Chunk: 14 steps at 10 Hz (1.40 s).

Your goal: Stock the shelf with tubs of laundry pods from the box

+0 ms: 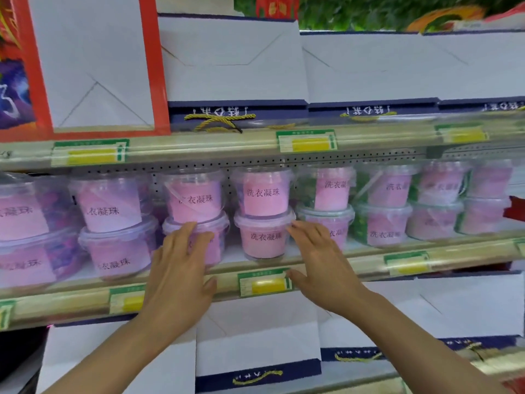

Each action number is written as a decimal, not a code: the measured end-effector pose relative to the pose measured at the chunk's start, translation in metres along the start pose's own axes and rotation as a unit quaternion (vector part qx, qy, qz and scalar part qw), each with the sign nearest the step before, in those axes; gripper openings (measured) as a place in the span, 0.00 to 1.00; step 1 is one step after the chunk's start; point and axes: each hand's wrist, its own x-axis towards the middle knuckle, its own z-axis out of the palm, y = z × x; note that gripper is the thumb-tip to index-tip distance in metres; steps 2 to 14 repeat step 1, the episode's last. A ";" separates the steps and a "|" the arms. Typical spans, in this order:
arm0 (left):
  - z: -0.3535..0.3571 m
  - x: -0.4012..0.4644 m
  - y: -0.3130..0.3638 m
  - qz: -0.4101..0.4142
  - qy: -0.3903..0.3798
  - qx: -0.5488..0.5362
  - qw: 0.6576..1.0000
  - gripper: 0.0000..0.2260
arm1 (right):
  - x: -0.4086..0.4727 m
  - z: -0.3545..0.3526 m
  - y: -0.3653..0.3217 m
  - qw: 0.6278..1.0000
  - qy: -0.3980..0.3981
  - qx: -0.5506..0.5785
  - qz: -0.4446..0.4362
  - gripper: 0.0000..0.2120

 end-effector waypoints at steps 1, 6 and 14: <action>-0.002 -0.001 0.011 0.019 -0.014 -0.031 0.999 0.33 | -0.010 -0.005 0.005 0.999 0.001 0.003 0.043 0.34; -0.002 -0.001 0.011 0.019 -0.014 -0.031 0.999 0.33 | -0.010 -0.005 0.005 0.999 0.001 0.003 0.043 0.34; -0.002 -0.001 0.011 0.019 -0.014 -0.031 0.999 0.33 | -0.010 -0.005 0.005 0.999 0.001 0.003 0.043 0.34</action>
